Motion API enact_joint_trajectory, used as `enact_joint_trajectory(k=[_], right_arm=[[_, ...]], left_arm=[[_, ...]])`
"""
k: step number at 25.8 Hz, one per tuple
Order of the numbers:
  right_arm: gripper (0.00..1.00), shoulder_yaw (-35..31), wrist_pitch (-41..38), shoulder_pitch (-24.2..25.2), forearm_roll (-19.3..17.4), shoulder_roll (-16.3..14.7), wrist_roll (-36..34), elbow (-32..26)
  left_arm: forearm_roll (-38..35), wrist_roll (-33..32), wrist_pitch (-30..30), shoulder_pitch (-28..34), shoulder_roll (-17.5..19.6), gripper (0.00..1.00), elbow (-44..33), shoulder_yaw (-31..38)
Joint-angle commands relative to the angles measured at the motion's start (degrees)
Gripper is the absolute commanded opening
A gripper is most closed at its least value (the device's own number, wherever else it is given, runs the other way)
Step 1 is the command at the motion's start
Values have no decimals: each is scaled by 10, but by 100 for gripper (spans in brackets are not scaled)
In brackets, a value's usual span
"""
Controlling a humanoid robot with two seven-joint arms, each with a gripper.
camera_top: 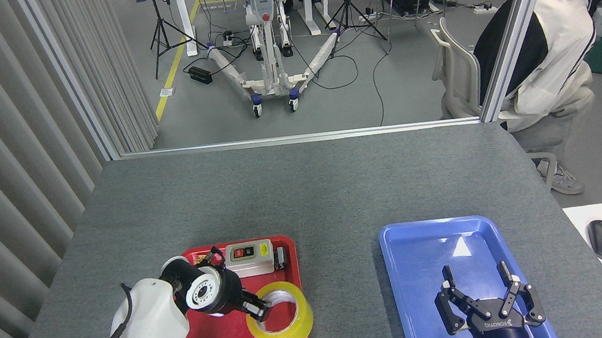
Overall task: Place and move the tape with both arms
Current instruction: 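Lift the tape with the left gripper and carry it toward the right gripper, then close the right gripper on the tape held by the left gripper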
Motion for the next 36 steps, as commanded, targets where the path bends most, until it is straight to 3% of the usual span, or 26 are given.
enact_joint_trajectory(k=[1, 6, 10, 13, 17, 20, 23, 28, 31, 36], right_arm=[[100, 0, 0, -1, 0, -1, 0, 0], [100, -1, -25, -1, 0, -3, -4, 0], [100, -11, -63, 1, 1, -4, -20, -1], [100, -22, -110, 4, 3, -8, -29, -4], [100, -84, -326, 25, -4, -37, -82, -15], [100, -122, -490, 31, -63, -62, -106, -18], [100, -129, -490, 30, -115, -71, -101, -18], [100, -104, -490, 23, -118, -70, -54, -11], [100, -62, -490, 17, -119, -68, -53, -13], [100, -56, -490, 24, -119, -66, -51, -26]], left_arm=[[52, 82, -97, 21, -32, 0, -41, 62], [52, 313, -175, 81, -60, 0, -45, 64], [55, 437, -239, 90, -70, 0, -44, 60], [53, 508, -239, 112, -91, 0, -29, 62], [52, 517, -239, 114, -91, 0, -22, 62], [51, 517, -239, 114, -91, 0, -20, 61], [52, 516, -239, 114, -91, 0, -16, 56], [55, 519, -239, 114, -87, 0, -20, 15], [56, 520, -239, 114, -89, 0, -20, -4], [56, 521, -239, 113, -91, 0, -18, -14]])
